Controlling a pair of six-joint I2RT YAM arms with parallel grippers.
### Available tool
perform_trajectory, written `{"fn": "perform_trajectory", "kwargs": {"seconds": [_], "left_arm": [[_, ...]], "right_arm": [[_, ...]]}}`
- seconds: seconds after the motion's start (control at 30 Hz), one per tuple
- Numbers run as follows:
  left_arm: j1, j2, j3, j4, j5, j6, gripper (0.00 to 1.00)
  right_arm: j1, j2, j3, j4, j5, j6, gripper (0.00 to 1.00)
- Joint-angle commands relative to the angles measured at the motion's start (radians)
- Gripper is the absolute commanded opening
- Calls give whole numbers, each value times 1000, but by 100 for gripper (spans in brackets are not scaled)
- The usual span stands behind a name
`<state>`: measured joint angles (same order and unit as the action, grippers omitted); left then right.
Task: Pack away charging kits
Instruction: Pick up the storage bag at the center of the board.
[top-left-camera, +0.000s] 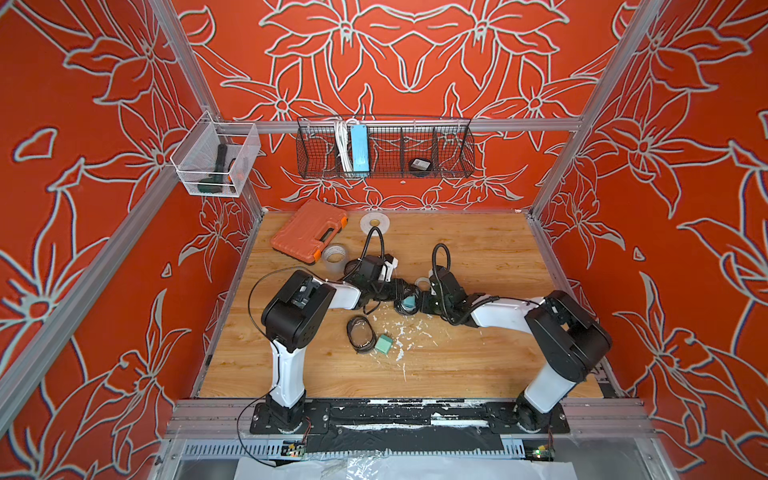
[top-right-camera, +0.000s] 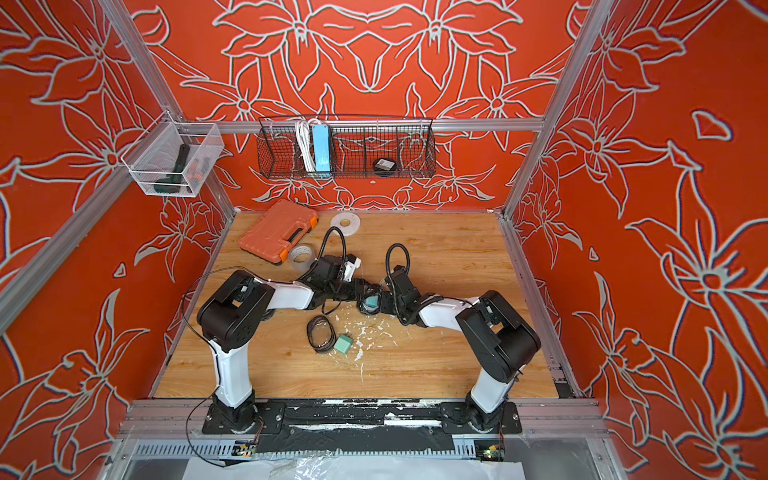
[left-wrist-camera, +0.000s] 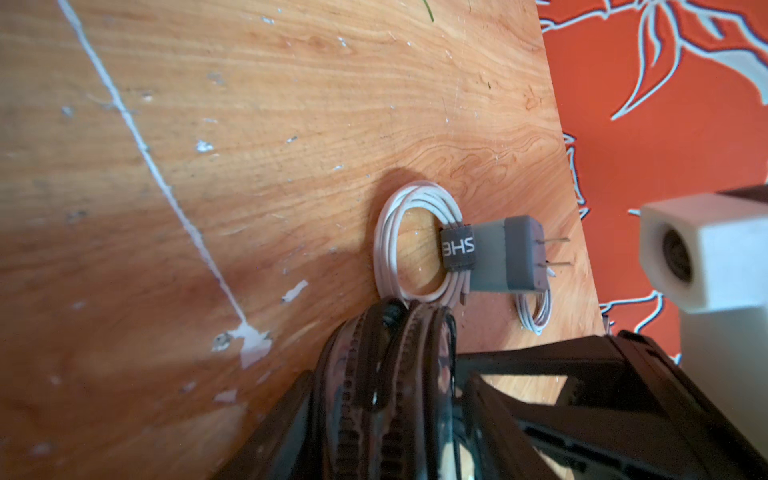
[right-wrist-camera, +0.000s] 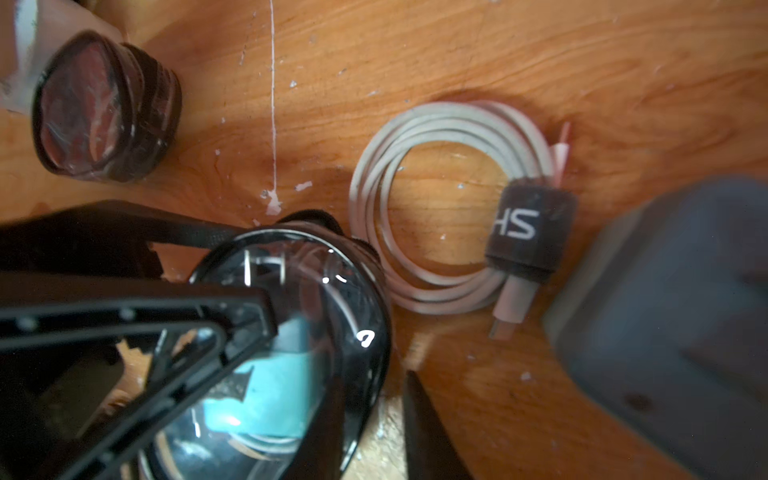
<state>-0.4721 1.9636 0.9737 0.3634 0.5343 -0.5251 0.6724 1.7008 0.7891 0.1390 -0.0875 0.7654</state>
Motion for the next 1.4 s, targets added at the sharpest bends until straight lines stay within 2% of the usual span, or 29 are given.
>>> {"fn": "perform_trajectory", "kwargs": {"seconds": [0.0, 0.1, 0.3, 0.6, 0.8, 1.13, 1.37], "left_arm": [[-2, 46, -30, -199, 5, 47, 56], [-2, 51, -33, -217, 15, 70, 55], [-1, 62, -32, -239, 35, 100, 55], [-2, 95, -14, -258, 43, 110, 56], [-2, 93, -16, -273, 44, 116, 67], [-2, 92, -32, -302, 24, 122, 63], [-1, 108, -27, -319, 17, 122, 64]], "right_arm": [[6, 41, 29, -29, 8, 5, 16], [6, 55, 41, -28, 8, 2, 8], [6, 68, 61, -21, -4, 0, 0], [7, 44, 65, -18, -14, -5, 0], [7, 36, 67, -16, -14, -9, 0], [15, 1, 50, 19, -22, -8, 0], [27, -9, 62, 16, -13, -9, 0]]}}
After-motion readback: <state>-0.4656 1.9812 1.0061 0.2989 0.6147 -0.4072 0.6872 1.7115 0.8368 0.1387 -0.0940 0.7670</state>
